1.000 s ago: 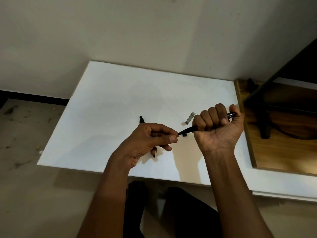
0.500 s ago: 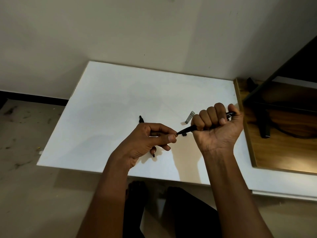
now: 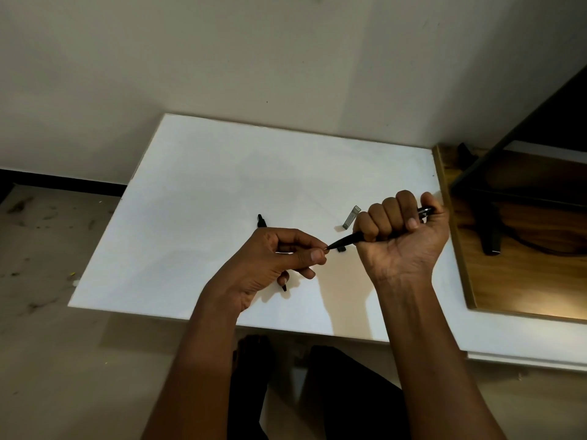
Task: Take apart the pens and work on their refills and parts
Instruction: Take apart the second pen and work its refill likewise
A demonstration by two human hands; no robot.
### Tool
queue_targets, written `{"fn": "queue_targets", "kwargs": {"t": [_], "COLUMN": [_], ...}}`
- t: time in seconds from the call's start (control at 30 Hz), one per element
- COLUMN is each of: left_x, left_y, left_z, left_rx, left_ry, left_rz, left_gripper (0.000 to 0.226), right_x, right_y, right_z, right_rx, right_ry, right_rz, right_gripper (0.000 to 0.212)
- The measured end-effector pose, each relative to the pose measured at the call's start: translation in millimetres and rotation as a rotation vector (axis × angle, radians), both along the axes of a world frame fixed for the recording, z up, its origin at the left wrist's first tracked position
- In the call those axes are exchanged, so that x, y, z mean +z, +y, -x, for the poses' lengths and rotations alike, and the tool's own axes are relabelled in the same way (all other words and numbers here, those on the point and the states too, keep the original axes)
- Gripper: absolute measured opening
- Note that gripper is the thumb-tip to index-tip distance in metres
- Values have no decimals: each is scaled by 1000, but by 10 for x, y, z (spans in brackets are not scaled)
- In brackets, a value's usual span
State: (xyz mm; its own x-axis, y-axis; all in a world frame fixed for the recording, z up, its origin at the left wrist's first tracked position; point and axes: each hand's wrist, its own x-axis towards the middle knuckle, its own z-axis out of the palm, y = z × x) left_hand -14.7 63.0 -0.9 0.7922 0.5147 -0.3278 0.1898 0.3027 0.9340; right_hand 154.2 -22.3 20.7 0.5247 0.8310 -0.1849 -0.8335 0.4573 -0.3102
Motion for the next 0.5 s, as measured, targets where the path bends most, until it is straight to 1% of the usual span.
{"fn": "queue_targets", "kwargs": {"t": [0.5], "left_x": [-12], "left_y": [10], "left_z": [7], "left_rx": [2], "left_ry": [-1], "left_rz": [-9], "left_gripper": [22], "right_x": [15], "right_y": [9], "right_z": [6], "right_rx": [21], "right_ry": [-27], "right_rz": [-13], "right_gripper": [62]}}
